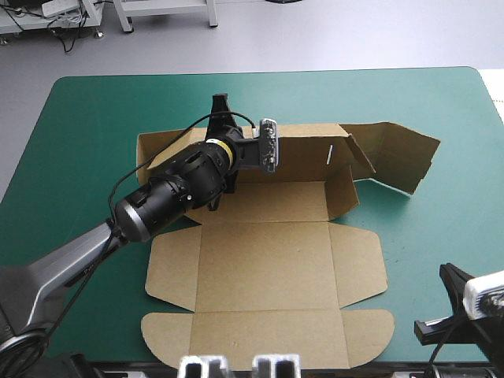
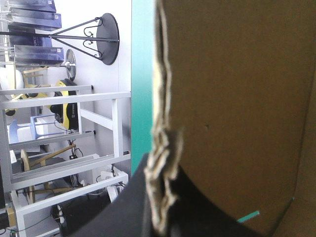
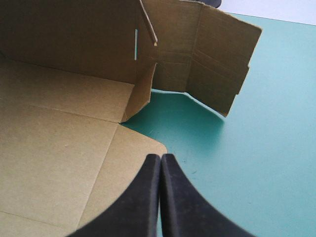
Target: Fold the box
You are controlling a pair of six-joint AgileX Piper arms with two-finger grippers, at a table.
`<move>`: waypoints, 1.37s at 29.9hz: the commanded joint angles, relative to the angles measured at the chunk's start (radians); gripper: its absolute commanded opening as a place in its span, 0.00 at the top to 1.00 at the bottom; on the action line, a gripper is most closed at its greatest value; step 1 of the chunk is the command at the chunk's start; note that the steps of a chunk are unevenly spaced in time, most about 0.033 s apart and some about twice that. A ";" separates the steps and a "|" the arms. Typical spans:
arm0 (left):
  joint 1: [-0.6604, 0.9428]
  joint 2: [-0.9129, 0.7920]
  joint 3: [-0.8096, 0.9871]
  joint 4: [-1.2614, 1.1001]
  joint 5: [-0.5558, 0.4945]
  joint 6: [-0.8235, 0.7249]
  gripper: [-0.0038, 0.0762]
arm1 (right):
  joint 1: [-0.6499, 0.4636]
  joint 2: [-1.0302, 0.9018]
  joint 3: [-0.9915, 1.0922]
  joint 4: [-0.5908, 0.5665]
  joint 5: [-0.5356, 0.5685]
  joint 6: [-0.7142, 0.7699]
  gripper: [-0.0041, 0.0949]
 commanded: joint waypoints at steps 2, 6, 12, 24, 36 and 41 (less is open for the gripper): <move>-0.044 -0.072 0.058 0.151 -0.077 -0.132 0.97 | 0.001 0.178 -0.198 0.048 -0.026 0.007 0.98; -0.064 -0.073 0.117 0.369 -0.084 -0.347 0.97 | 0.001 0.341 -0.371 0.116 -0.033 -0.027 0.98; -0.064 -0.073 0.215 0.557 -0.082 -0.550 0.97 | 0.001 0.597 -0.624 0.151 -0.006 -0.047 0.98; -0.064 -0.073 0.318 0.809 -0.065 -0.831 0.97 | 0.001 1.109 -1.038 0.177 0.067 -0.047 0.98; -0.064 -0.073 0.318 0.858 -0.069 -0.895 0.97 | 0.001 1.497 -1.219 0.314 0.111 -0.031 0.98; -0.064 -0.073 0.318 0.901 -0.069 -0.910 0.97 | 0.001 1.580 -1.219 0.288 0.114 -0.039 0.98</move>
